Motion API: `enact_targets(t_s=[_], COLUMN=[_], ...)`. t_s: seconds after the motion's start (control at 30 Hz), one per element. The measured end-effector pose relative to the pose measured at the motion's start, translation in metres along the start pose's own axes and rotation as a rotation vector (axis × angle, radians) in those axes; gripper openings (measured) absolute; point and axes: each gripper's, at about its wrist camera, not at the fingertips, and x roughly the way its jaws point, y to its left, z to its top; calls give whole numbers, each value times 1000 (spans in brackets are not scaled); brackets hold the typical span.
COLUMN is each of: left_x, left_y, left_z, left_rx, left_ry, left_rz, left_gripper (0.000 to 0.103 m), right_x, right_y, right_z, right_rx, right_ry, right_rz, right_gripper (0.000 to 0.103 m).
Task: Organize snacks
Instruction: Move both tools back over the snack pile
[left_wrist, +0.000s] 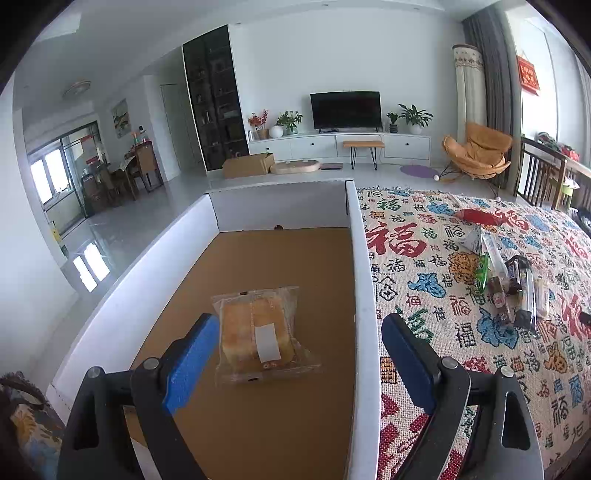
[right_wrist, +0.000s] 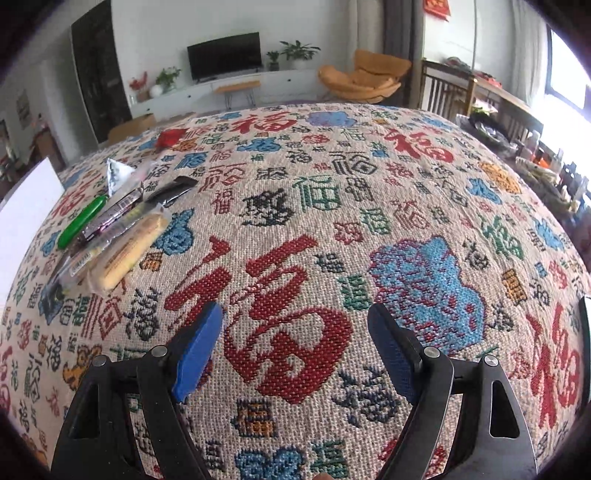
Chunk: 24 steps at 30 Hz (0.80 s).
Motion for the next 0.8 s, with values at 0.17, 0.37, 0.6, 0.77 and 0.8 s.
enact_targets(t_s=[0.17, 0.37, 0.6, 0.77, 0.8], left_x=[-50, -99, -43, 27, 36], left_y=[-18, -79, -165, -182, -183], left_z=[0, 7, -35, -68, -69], left_rx=[-14, 47, 60, 96, 96], left_ry=[-214, -279, 157, 341, 340], left_rz=[62, -187, -605, -459, -427], left_gripper=[90, 103, 103, 103, 103], right_x=[18, 21, 22, 25, 25], right_y=[12, 10, 9, 11, 11], right_z=[-4, -7, -7, -7, -7], right_rx=[-55, -47, -47, -47, -47], right_ry=[62, 66, 66, 66, 66], right_rz=[-32, -40, -39, -40, -40], right_gripper=[84, 87, 88, 88, 88])
